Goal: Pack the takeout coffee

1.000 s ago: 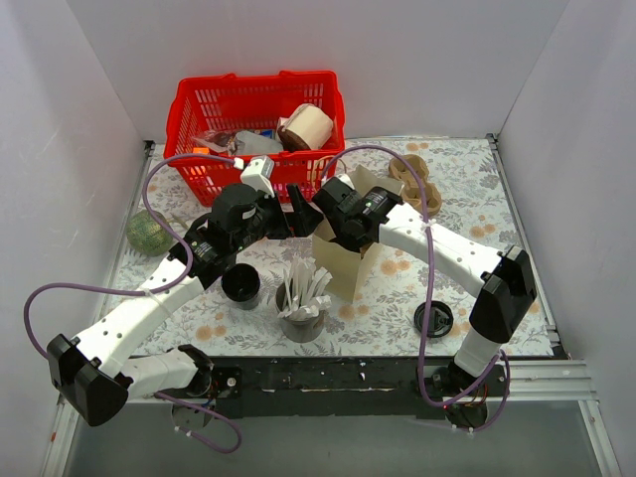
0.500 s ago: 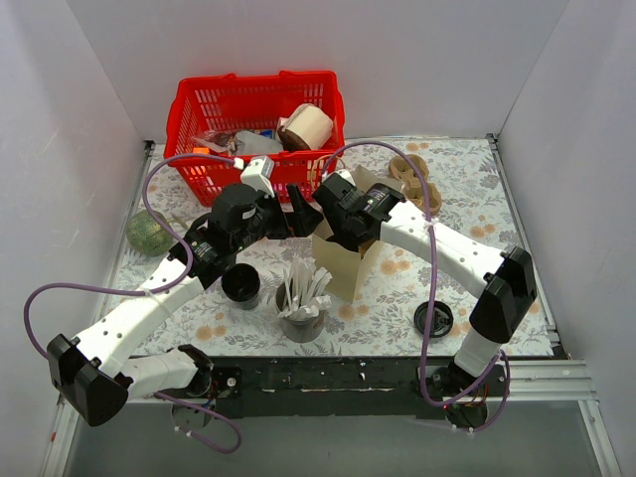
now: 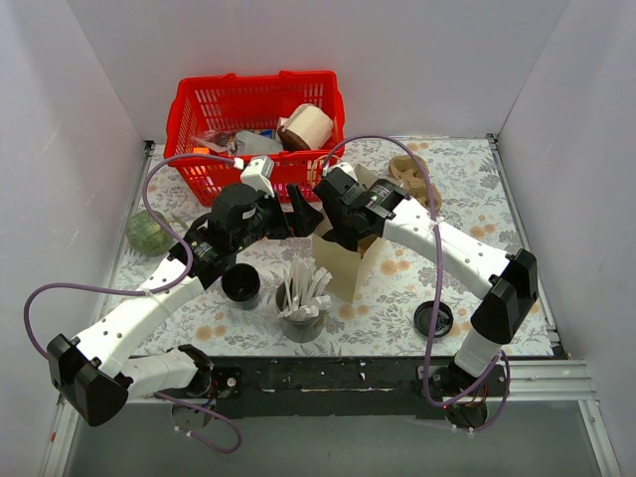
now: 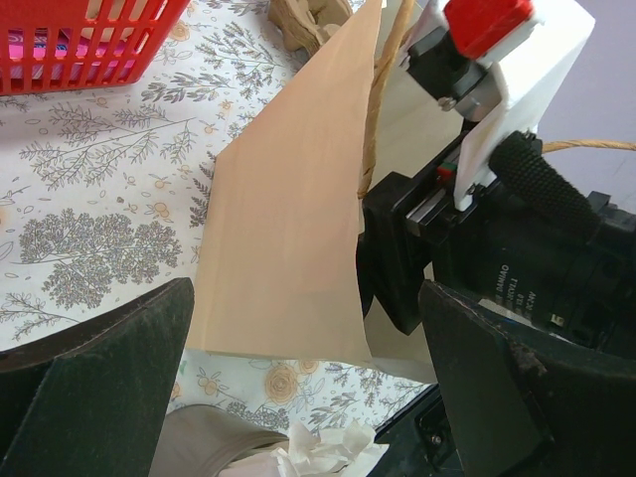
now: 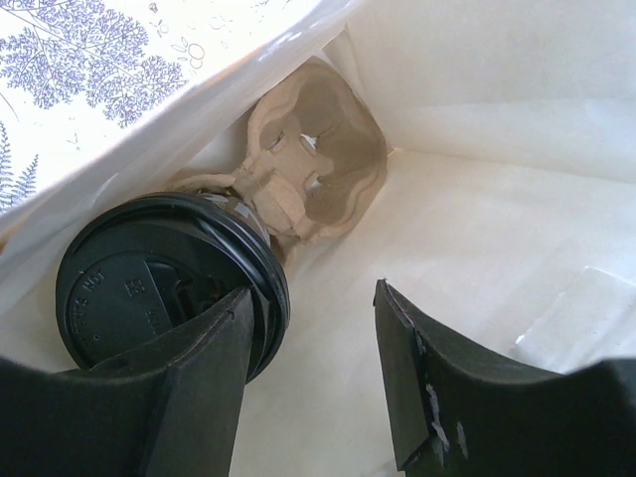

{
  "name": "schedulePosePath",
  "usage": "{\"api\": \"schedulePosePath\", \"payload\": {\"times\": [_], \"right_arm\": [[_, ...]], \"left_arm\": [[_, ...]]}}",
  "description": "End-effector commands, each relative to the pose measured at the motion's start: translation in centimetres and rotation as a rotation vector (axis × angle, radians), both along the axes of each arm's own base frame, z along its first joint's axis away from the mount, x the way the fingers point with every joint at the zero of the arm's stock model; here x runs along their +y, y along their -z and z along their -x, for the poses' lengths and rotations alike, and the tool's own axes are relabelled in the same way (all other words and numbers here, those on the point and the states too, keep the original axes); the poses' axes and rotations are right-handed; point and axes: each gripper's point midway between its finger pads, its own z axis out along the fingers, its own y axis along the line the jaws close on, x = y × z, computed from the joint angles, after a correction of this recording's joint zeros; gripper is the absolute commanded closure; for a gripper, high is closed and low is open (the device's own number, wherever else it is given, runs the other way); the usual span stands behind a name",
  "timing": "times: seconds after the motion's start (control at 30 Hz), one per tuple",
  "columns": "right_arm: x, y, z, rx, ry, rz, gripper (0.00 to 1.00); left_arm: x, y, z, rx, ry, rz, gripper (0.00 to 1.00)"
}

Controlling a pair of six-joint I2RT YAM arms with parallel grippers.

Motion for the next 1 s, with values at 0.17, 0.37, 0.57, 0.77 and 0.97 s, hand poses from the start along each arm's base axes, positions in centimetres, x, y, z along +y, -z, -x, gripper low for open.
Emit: {"api": "schedulePosePath", "payload": {"times": [0.17, 0.37, 0.57, 0.77, 0.97], "right_arm": [[-1.2, -5.1, -0.5, -0.12, 0.057, -0.05, 0.4], [-1.4, -8.0, -0.7, -0.179, 0.053, -0.102, 0.39], [-1.5, -12.1, -1.2, -0.281, 0.04, -0.176, 0.39], [-0.6, -17.3, -1.4, -0.409, -0.025, -0.313, 0.38], [-0.4, -18.8, -0.8, -0.428, -0.066, -0.373, 0.41]], "left_arm": [[0.3, -1.1, 0.0, -0.03, -0.002, 0.006, 0.02], [0.3, -1.5, 0.0, -0.038, -0.002, 0.011, 0.02], [-0.1, -1.9, 0.4, -0.039, 0.027, 0.024, 0.02], [0.0, -2.6, 0.5, -0.05, 0.027, 0.033, 0.02], [0.1, -2.8, 0.7, -0.05, 0.025, 0.038, 0.02]]}}
